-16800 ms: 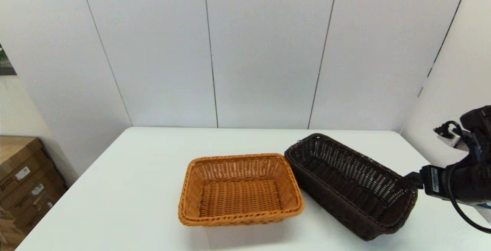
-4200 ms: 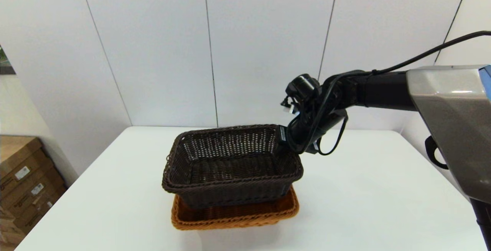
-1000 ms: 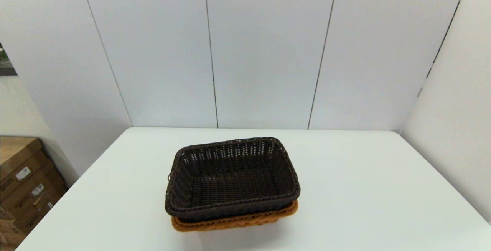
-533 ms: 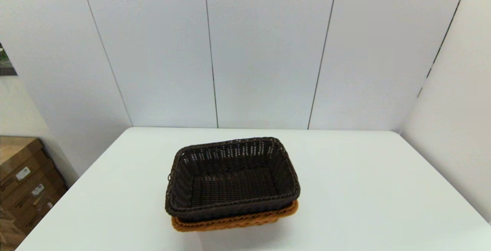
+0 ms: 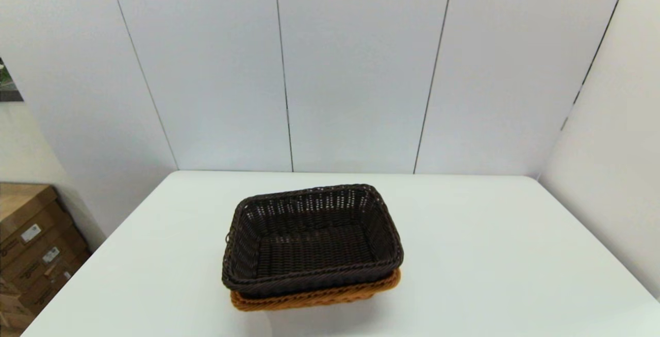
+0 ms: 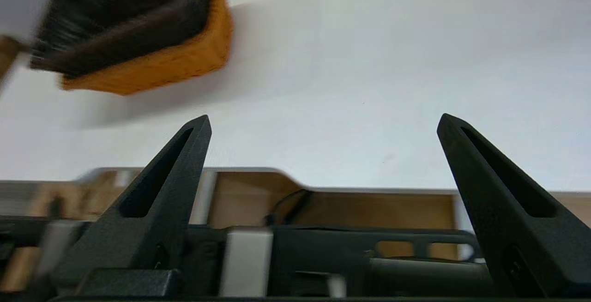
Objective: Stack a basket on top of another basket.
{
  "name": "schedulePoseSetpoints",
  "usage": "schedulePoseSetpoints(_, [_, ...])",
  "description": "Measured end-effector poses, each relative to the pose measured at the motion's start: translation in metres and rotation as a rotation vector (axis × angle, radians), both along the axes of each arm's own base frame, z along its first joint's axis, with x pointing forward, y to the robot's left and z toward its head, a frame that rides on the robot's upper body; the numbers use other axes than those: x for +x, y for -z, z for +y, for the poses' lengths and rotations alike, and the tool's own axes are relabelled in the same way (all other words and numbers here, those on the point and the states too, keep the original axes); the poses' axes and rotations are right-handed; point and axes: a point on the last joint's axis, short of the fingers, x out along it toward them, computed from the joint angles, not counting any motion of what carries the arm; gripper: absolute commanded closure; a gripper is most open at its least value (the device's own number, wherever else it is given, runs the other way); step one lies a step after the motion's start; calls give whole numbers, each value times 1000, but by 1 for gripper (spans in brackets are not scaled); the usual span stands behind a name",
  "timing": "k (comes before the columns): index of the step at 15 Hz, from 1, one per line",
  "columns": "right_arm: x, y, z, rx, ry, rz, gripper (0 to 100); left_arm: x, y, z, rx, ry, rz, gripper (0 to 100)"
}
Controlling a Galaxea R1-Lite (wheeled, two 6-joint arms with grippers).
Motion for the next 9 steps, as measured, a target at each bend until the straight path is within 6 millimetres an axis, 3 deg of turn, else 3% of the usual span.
schedulePoseSetpoints(9, [8, 39, -6, -288, 184, -193, 0, 0, 0, 0, 0, 0, 0, 0])
